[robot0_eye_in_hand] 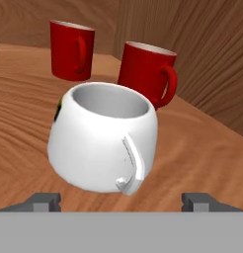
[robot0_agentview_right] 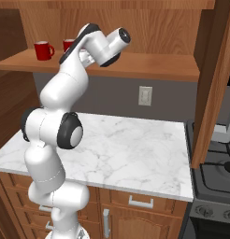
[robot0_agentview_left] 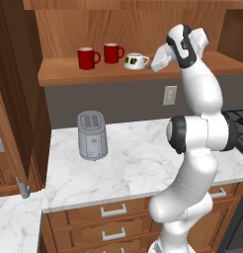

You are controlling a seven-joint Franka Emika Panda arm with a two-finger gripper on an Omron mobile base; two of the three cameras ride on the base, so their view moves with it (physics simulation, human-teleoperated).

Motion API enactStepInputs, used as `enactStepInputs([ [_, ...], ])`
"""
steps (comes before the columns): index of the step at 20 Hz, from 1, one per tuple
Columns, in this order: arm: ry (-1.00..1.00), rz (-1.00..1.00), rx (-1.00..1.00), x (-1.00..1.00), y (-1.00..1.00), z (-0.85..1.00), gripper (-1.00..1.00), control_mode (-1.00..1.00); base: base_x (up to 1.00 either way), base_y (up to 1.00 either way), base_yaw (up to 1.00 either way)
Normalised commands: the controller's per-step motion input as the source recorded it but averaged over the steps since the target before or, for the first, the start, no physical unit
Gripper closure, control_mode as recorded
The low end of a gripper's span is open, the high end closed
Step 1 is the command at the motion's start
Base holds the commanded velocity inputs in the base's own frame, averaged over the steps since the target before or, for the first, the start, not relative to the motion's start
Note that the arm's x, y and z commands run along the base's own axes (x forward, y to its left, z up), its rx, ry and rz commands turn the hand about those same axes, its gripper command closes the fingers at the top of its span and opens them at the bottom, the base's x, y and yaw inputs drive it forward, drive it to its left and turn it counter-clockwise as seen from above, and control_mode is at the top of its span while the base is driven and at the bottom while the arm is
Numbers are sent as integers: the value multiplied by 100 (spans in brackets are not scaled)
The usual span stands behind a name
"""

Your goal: Pick the mug on the counter and place it in the cabinet with the handle facing the right, like the mugs already inside.

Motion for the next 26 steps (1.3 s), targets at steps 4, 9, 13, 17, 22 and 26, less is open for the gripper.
enactStepInputs([
  [4, 0, 0, -2, 0, 0, 8, -100, -100, 0, 0, 0],
  [9, 0, 0, -2, -4, -1, 5, -100, -100, 0, 0, 0],
  [13, -1, 0, 0, -10, 0, 0, -100, -100, 0, 0, 0],
  [17, -2, 0, 0, -10, 0, 0, -100, -100, 0, 0, 0],
  [22, -5, 0, 0, -23, 0, 0, -100, -100, 0, 0, 0],
  [26, -7, 0, 0, -34, 0, 0, -100, -100, 0, 0, 0],
])
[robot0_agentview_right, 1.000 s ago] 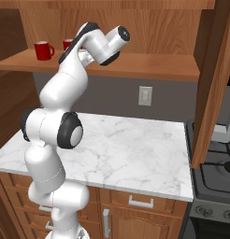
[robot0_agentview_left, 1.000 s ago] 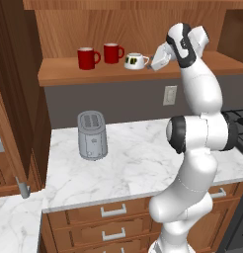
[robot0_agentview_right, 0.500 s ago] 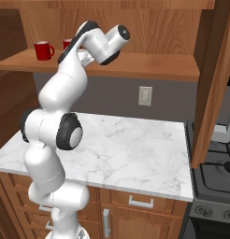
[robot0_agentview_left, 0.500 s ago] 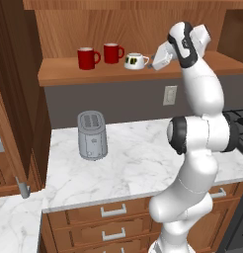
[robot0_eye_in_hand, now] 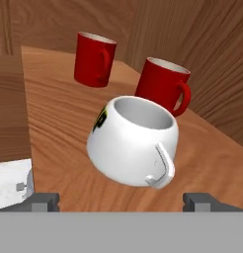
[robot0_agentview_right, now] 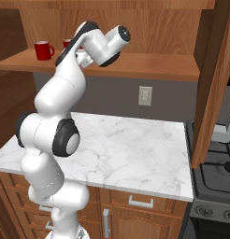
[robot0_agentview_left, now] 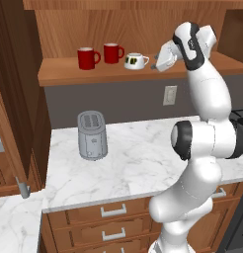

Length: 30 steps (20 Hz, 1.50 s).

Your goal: Pick the mug on the counter and place it in the cabinet with the handle facing the right, like the mugs already inside.

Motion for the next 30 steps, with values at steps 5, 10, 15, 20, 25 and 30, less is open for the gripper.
enactStepInputs([
  [5, -7, 0, 0, -41, 0, 0, -100, -100, 0, 0, 0],
  [10, -6, 0, 0, -44, 0, 0, -100, -100, 0, 0, 0],
  [15, -6, 0, 0, -51, 0, 0, -100, -100, 0, 0, 0],
  [20, -7, 0, 0, -63, 2, 0, -100, -100, 0, 0, 0],
  [25, -7, 0, 0, -69, 15, 0, -100, -100, 0, 0, 0],
  [30, -5, 0, 0, -64, 22, 0, -100, -100, 0, 0, 0],
])
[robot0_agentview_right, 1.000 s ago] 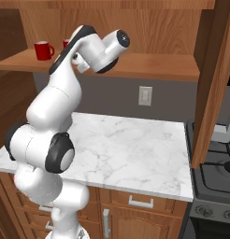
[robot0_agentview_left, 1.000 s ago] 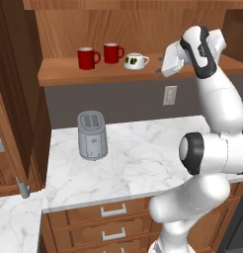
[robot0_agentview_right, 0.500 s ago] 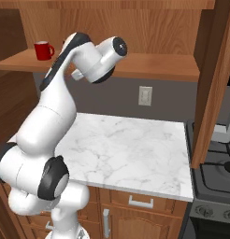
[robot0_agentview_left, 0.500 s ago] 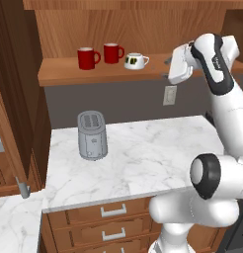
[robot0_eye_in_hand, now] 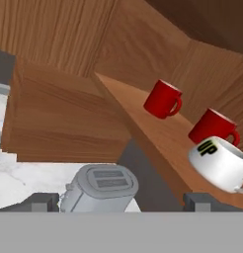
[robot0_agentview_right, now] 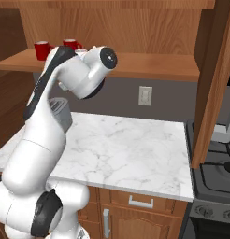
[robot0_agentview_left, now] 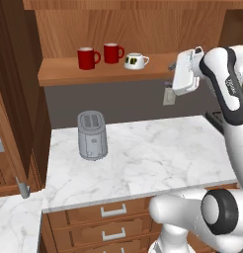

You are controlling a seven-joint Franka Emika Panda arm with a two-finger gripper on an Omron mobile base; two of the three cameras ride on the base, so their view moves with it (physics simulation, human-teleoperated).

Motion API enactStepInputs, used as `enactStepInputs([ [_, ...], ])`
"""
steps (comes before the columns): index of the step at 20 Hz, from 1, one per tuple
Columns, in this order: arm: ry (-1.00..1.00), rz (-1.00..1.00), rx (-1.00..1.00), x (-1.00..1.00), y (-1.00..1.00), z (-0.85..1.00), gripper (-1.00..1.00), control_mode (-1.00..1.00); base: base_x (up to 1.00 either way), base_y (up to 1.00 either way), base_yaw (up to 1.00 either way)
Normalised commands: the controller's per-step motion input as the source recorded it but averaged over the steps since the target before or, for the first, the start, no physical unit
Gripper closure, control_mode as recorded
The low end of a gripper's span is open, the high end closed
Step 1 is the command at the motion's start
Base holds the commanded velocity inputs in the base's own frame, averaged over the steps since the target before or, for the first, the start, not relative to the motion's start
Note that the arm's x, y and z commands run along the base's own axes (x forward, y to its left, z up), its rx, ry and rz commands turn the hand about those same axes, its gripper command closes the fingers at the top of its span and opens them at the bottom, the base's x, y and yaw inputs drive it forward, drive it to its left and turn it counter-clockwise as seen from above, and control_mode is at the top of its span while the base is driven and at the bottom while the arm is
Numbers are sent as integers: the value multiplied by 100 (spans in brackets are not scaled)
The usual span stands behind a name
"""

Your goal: Pick the mug on the counter and place it in the cabinet with the handle facing the right, like the mugs already inside.

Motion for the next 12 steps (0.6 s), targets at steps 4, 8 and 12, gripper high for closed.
enactStepInputs([
  [4, -5, 0, 0, -63, 21, 0, -100, -100, 0, 0, 0],
  [8, -4, 0, 0, -61, 23, 0, -100, -100, 0, 0, 0],
  [12, -1, -2, 0, -55, 16, -4, -100, -100, 0, 0, 0],
])
